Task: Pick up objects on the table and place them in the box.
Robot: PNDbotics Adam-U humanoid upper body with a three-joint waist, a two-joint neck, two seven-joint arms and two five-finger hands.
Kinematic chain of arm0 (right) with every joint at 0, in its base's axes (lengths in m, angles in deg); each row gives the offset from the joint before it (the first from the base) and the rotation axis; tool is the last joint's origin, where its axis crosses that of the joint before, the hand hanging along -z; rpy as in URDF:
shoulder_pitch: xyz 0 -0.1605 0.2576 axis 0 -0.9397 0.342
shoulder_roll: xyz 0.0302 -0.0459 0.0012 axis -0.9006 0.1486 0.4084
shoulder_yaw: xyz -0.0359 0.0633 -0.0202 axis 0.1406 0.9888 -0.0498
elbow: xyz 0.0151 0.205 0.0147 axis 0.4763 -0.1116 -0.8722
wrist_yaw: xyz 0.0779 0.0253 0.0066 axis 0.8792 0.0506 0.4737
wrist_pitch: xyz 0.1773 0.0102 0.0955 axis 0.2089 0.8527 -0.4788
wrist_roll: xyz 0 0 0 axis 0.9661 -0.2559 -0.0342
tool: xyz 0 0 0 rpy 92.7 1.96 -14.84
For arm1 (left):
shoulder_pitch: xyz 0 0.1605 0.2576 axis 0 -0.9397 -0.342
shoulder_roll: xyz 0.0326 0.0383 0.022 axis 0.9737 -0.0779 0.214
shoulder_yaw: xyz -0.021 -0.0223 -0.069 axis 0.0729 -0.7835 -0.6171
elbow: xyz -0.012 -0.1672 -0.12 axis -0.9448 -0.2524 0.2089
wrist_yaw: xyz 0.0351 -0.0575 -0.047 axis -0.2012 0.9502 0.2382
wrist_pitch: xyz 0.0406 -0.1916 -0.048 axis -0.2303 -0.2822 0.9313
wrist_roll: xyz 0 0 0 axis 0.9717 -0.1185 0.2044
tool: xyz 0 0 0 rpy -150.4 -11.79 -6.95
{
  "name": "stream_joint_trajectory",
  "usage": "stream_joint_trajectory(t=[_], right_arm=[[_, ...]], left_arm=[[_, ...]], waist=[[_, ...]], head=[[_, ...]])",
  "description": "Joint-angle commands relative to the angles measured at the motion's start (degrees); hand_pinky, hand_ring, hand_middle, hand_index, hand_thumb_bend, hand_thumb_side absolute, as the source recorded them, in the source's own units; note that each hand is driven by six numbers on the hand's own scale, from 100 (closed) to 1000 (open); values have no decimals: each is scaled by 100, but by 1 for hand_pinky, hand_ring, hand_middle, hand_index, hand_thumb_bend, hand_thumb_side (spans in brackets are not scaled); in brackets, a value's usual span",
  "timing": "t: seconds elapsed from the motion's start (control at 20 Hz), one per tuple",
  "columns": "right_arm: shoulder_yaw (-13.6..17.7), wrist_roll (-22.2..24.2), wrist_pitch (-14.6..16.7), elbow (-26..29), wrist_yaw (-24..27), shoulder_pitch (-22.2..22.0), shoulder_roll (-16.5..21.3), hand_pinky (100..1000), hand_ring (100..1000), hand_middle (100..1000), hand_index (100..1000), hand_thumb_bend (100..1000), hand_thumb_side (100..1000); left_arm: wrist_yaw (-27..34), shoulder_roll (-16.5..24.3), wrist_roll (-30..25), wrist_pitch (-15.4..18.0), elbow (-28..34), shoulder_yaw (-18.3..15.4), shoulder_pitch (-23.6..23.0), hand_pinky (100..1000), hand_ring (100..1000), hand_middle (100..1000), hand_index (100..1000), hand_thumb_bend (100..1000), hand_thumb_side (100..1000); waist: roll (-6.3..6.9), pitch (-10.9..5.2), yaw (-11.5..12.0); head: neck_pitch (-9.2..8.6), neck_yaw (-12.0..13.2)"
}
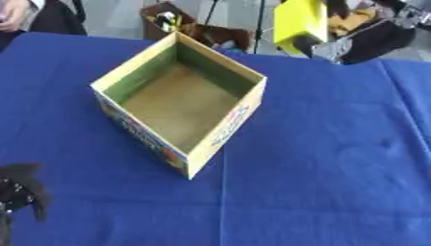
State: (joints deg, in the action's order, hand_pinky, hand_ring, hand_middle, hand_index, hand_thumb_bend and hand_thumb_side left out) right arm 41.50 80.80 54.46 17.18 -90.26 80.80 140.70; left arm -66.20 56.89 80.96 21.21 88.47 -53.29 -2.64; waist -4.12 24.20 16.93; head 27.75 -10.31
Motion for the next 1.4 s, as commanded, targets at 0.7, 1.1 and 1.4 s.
stream_joint_trajectory(t=[0.7, 1.1, 1.4], right_arm=[[-358, -341, 102, -1593, -894, 1017, -1059, 522, 487, 255, 373, 100, 440], [-542, -577, 226, -2109, -1544, 1151, -1462, 530, 491, 258, 374, 100, 429], [-715, -670, 354, -2349, -2229, 1221, -1712, 542, 500, 265, 376, 100, 412]], left_arm=[[-9, 5, -137, 89, 110, 121, 291, 229, 385, 396, 656, 100, 1000], [-7, -50, -199, 87, 110, 162, 365, 230, 386, 396, 656, 100, 1000], [11, -58, -236, 77, 110, 182, 387, 231, 387, 397, 656, 100, 1000]], waist=[[-255, 285, 790], [-301, 395, 918], [-298, 399, 921]], head=[[-454, -437], [-530, -527], [-528, -534]])
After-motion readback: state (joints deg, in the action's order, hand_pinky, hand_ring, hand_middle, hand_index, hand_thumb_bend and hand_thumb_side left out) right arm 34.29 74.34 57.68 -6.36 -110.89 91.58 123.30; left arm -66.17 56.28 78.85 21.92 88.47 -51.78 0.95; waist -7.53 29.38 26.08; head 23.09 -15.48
